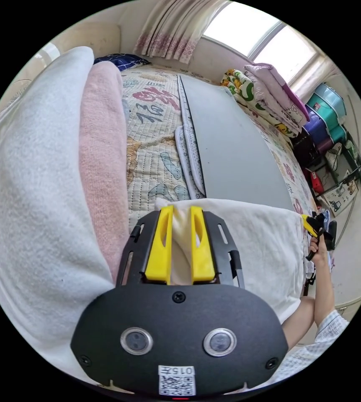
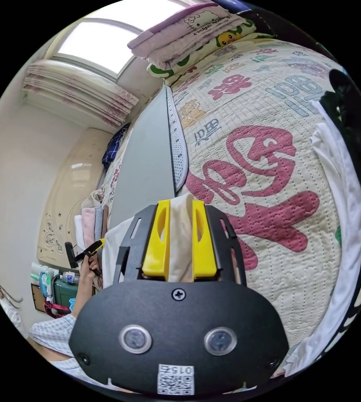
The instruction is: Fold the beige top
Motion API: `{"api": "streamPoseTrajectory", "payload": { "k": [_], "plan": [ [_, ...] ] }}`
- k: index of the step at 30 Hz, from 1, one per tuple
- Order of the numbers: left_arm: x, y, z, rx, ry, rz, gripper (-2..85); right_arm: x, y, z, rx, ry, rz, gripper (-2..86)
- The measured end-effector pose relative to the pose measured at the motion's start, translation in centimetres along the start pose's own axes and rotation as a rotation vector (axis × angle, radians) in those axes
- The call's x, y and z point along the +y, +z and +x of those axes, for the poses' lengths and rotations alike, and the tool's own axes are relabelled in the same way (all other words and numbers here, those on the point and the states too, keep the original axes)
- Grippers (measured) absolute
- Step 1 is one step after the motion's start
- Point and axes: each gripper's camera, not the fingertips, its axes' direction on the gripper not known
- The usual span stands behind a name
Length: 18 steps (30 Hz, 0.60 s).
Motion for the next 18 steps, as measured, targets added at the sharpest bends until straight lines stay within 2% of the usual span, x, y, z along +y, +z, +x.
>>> {"api": "streamPoseTrajectory", "payload": {
  "k": [2, 5, 12, 18],
  "plan": [
    [0.0, 0.2, -0.4, 0.022, 0.008, 0.015, 1.2, -0.4, 1.8, 0.6, 0.050, 0.008, -0.011, 3.3],
    [0.0, 0.2, -0.4, 0.021, 0.040, 0.023, -0.1, -0.2, 2.5, 1.0, 0.097, -0.009, 0.055, 1.0],
    [0.6, -1.0, -2.3, 0.069, -0.013, 0.127, -0.4, 0.8, 2.1, 3.6, 0.141, -0.010, 0.191, 0.0],
    [0.4, -1.0, -1.8, 0.104, 0.023, 0.167, -0.1, 2.7, 4.2, 7.1, 0.200, -0.019, 0.272, 0.5]
  ]
}}
